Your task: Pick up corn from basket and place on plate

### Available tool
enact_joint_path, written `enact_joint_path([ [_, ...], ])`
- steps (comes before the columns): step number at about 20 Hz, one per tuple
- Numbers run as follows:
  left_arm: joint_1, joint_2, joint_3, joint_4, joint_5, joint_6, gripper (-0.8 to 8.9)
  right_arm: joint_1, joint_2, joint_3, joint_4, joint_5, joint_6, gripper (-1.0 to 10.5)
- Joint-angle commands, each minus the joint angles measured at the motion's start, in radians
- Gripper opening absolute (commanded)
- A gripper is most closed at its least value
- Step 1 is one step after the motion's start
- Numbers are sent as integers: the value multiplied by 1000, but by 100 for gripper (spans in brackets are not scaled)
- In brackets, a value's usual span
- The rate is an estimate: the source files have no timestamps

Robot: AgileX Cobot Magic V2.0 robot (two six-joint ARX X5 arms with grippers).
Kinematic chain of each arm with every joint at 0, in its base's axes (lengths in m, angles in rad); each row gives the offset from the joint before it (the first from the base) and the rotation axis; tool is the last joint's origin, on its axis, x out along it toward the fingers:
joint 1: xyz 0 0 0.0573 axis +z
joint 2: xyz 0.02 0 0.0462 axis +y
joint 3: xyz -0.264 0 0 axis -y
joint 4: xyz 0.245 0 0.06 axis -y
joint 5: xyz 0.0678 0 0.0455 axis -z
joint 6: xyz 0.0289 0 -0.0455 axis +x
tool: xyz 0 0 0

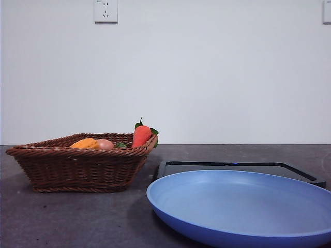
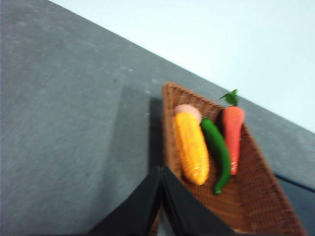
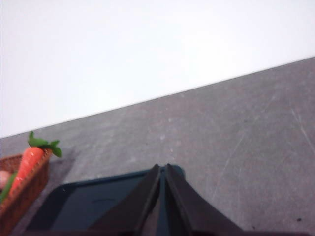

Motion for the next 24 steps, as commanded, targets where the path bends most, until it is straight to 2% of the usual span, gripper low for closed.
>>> enact_joint_path([
  [1, 2, 40, 69, -23, 47, -5, 7, -2, 23, 68, -61, -2, 16, 4],
  [5, 2, 123, 157, -70, 127, 11, 7, -2, 82, 170, -168, -17, -25, 4],
  [8, 2, 197, 230, -126, 180, 63, 7, -2, 146, 246, -263, -65, -71, 4],
  [11, 2, 267, 299, -201, 231, 124, 7, -2, 217, 312, -359, -121, -108, 4],
  [16, 2, 360, 389, -347, 312, 236, 7, 1, 352, 408, -500, -266, -175, 4],
  [21, -5, 411, 428, -446, 378, 289, 7, 4, 484, 483, -633, -385, -237, 4],
  [24, -11, 431, 429, -468, 413, 290, 7, 23, 568, 517, -675, -406, -259, 4],
])
